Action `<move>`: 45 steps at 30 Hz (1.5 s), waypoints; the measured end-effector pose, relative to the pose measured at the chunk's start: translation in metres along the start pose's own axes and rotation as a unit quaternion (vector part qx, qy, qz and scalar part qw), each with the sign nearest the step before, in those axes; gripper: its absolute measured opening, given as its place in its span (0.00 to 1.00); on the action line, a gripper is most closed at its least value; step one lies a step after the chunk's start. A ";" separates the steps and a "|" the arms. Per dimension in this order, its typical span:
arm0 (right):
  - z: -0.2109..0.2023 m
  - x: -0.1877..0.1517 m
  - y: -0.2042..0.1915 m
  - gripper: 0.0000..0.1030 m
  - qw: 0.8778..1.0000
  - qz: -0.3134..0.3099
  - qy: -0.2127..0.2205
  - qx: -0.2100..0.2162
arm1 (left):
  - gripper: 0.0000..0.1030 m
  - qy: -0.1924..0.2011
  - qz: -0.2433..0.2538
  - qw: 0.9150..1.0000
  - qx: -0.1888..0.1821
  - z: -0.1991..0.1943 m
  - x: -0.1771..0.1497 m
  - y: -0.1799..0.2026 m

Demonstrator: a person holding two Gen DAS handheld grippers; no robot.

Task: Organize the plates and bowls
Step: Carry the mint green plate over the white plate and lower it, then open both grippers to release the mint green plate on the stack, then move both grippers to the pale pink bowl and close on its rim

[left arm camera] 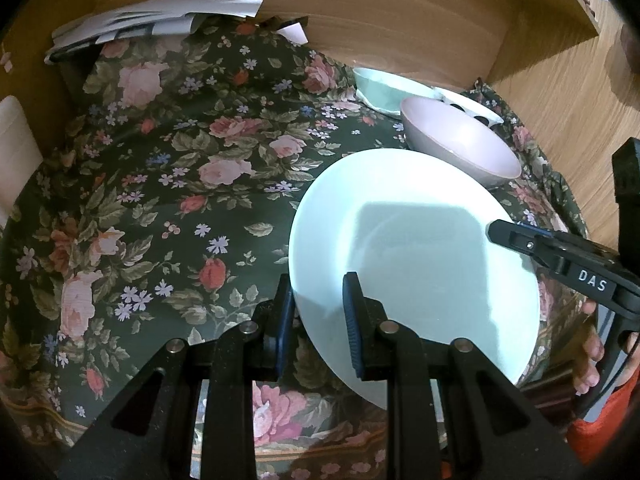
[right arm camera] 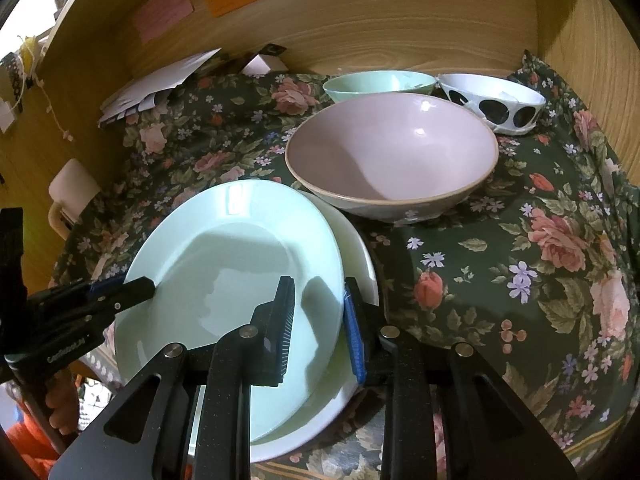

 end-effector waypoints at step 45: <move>-0.078 0.047 0.059 0.69 0.984 0.028 0.156 -0.076 | 0.82 0.104 0.062 0.993 0.008 -0.027 0.109 0.066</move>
Point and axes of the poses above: each gripper's, at about its wrist camera, not at the fingertips, and z roughly the way its jaws point, y to its right, x to its top, the point moved 4 cm from there along z, roughly the way its jaws point, and after that the axes turned 12 degrees about -y, right-handed, at the moved point
